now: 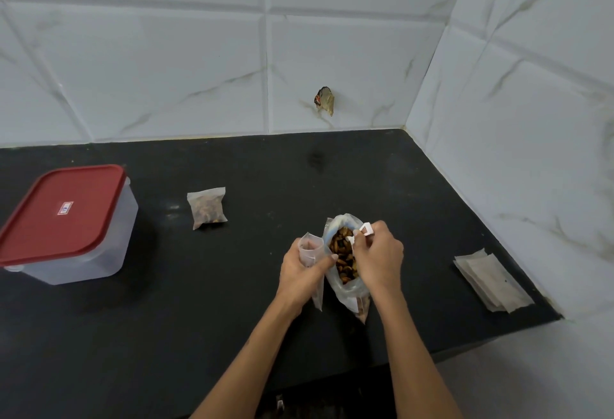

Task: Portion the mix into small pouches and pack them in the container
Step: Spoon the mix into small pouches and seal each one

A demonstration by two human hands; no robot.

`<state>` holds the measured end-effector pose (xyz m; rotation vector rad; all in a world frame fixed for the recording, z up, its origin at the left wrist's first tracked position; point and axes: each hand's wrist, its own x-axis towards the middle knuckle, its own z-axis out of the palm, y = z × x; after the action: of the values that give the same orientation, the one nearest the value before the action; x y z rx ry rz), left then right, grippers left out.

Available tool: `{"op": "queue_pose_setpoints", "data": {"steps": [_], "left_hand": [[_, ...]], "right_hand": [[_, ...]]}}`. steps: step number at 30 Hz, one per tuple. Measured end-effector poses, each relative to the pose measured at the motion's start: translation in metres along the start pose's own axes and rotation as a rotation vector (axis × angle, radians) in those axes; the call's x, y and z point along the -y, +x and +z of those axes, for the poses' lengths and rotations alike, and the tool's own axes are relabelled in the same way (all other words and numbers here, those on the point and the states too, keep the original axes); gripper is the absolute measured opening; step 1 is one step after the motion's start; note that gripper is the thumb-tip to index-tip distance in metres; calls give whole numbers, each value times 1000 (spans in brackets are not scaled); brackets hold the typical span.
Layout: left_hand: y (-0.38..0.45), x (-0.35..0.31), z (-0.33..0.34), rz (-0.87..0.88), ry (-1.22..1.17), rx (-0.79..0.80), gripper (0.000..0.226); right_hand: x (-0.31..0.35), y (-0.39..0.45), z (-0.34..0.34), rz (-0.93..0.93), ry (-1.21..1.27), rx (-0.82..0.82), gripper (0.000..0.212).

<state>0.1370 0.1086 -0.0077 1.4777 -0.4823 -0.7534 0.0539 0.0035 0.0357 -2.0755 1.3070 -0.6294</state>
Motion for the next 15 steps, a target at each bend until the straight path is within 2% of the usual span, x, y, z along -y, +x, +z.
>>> {"op": "queue_pose_setpoints", "data": {"steps": [3, 8, 12, 15], "left_hand": [[0, 0, -1, -19, -11, 10, 36], [0, -3, -3, -17, 29, 30, 34], [-2, -5, -2, -3, 107, 15, 36], [-4, -5, -2, -9, 128, -14, 33]], "right_hand": [[-7, 10, 2, 132, 69, 54, 10], [-9, 9, 4, 475, 474, 63, 7], [-5, 7, 3, 656, 766, 57, 12], [-4, 10, -3, 738, 855, 101, 16]]}}
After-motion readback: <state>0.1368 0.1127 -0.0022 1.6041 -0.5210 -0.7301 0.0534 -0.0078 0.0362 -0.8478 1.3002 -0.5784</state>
